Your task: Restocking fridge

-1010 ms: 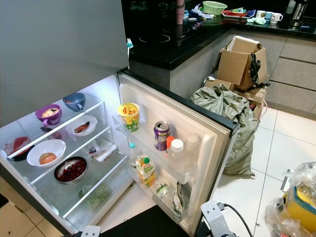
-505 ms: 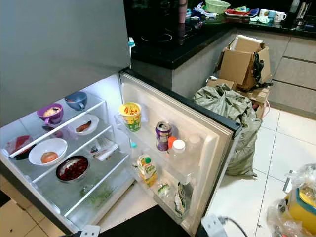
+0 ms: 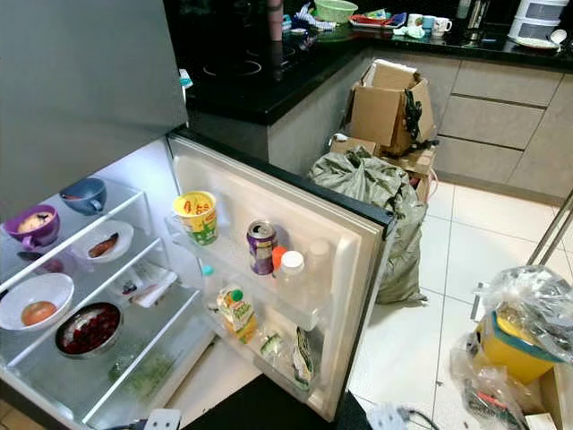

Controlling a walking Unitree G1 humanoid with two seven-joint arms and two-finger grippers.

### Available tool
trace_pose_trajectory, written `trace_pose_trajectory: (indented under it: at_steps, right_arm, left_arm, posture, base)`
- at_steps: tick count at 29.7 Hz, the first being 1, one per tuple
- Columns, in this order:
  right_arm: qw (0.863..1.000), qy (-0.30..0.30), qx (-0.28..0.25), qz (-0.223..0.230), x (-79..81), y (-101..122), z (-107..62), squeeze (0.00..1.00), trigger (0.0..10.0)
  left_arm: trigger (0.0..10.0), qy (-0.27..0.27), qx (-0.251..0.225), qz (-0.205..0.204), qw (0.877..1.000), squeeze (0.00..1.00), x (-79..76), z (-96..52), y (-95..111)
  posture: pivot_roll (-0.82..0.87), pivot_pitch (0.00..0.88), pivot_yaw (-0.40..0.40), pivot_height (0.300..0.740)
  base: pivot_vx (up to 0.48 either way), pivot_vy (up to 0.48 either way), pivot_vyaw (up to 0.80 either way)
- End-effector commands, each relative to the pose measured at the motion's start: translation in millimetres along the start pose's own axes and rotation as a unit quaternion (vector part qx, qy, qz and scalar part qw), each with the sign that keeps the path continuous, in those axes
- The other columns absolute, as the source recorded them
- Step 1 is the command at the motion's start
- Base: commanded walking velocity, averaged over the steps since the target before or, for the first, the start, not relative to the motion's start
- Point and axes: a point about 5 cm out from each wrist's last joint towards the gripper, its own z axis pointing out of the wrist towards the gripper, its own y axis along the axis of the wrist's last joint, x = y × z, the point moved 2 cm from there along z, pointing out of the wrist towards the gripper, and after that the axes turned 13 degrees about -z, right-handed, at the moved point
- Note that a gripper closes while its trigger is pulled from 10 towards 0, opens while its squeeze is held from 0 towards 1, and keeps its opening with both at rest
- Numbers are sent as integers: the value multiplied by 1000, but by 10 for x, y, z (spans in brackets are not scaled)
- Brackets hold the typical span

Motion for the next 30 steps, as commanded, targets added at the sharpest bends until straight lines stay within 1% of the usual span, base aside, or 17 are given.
trace_pose_trajectory:
  at_steps: [1,2,3,5,6,8,9,11,12,14,16,18,21,25,30]
  right_arm:
    - [1000,-1,-23,22,-33,60,-3,0,10000]
    - [1000,-1,-23,22,-33,60,-3,0,10000]
    - [998,4,-59,36,-105,231,13,0,10000]
    - [996,8,-81,40,-150,340,18,0,10000]
    - [996,8,-81,40,-150,340,18,0,10000]
    - [994,11,-100,46,-190,439,21,0,10000]
    - [994,11,-100,46,-190,439,21,0,10000]
    - [991,17,-125,54,-225,547,19,0,10000]
    - [991,17,-125,54,-225,547,19,0,10000]
    - [986,20,-150,66,-261,643,12,0,10000]
    - [986,20,-150,66,-261,643,12,0,10000]
    - [983,12,-170,72,-328,735,-2,0,10000]
    - [980,3,-185,73,-403,816,-19,0,10000]
    - [979,-3,-190,71,-441,852,-27,0,10000]
    - [978,-36,-199,59,-561,961,-50,0,10000]
  left_arm:
    - [10000,9,8,5,1000,0,62,-13,-41]
    - [10000,9,8,5,1000,0,62,-13,-41]
    - [10000,9,8,6,1000,0,67,-13,-38]
    - [10000,9,8,7,1000,0,70,-14,-35]
    - [10000,9,8,7,1000,0,70,-14,-35]
    - [10000,9,8,7,1000,0,74,-14,-32]
    - [10000,9,8,7,1000,0,74,-14,-32]
    - [10000,9,8,7,1000,0,76,-14,-31]
    - [10000,9,8,7,1000,0,76,-14,-31]
    - [10000,9,8,6,1000,0,77,-14,-31]
    - [10000,9,8,6,1000,0,77,-14,-31]
    - [10000,9,8,6,1000,0,76,-15,-36]
    - [10000,9,9,5,1000,0,75,-16,-45]
    - [10000,10,9,5,1000,0,74,-16,-47]
    - [10000,9,9,4,1000,0,66,-15,-51]
  posture:
    - [-46,0,8,740]
    - [-46,0,8,740]
    - [-45,0,8,740]
    - [-45,0,8,740]
    - [-45,0,8,740]
    - [-43,0,8,740]
    - [-43,0,8,740]
    - [-43,0,8,740]
    - [-43,0,8,740]
    - [-42,0,7,740]
    - [-42,0,7,740]
    - [-42,0,7,740]
    - [-42,0,7,740]
    - [-40,0,5,740]
    - [-40,0,5,740]
  base:
    - [0,0,0]
    - [0,0,0]
    - [0,0,0]
    - [0,0,0]
    - [0,0,0]
    - [0,0,0]
    - [0,0,0]
    - [0,0,0]
    - [0,0,0]
    - [0,0,0]
    - [0,0,0]
    - [0,0,0]
    - [0,0,0]
    - [0,0,0]
    - [0,0,0]
